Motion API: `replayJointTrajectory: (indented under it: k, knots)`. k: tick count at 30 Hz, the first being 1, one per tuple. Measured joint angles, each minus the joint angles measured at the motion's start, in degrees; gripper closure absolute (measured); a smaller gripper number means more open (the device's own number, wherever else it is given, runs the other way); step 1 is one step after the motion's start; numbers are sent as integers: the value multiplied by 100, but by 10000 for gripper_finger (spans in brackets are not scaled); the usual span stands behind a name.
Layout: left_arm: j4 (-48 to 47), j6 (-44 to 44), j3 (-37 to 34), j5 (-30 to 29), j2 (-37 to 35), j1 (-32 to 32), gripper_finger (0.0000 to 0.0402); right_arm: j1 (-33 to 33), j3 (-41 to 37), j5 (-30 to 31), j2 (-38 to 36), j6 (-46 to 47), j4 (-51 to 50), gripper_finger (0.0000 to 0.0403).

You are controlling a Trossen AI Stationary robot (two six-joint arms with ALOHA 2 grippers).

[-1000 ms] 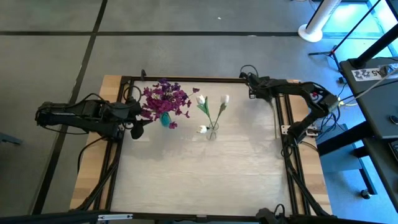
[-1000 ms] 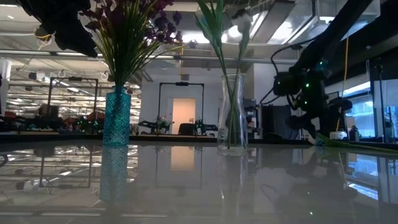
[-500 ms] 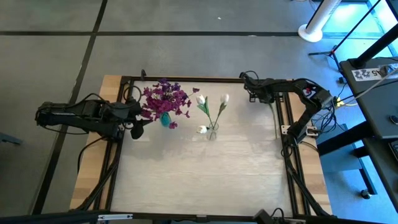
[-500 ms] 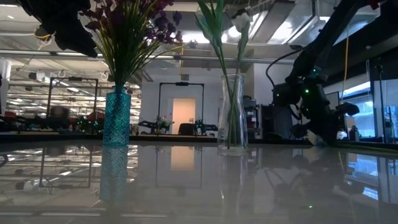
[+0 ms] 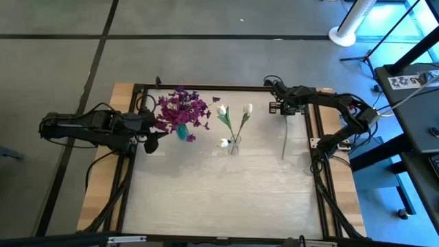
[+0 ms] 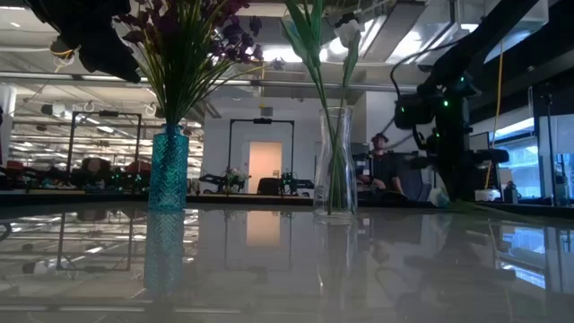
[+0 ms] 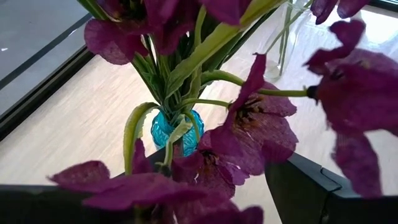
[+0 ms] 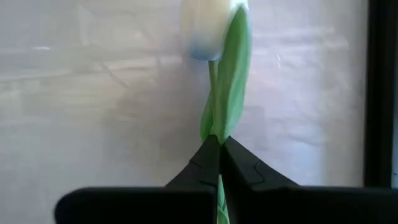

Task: Sort flowers into vase by color
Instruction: Put the white tulip into the transparent flower vase

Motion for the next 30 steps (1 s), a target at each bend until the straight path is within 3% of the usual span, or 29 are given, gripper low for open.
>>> replayJointTrajectory:
  k: [4,11,14,17,23,30]
  knots:
    - [1,0,0,-2,-2,0,188,315,-30,101,-52,-28,156,362]
    - [0,-1,0,-2,-2,0,188,390,-552,288,-53,-66,633,242]
    - [0,-1,0,0,-2,0,188,389,-811,495,-85,-72,1032,227]
    - [0,-2,0,0,-2,0,188,399,-894,522,-83,-99,1201,254]
    - [0,0,0,0,-1,0,188,605,-940,557,-328,-365,1427,387]
    - [0,-2,0,-2,-1,1,188,1216,-922,809,-2121,-699,2321,393]
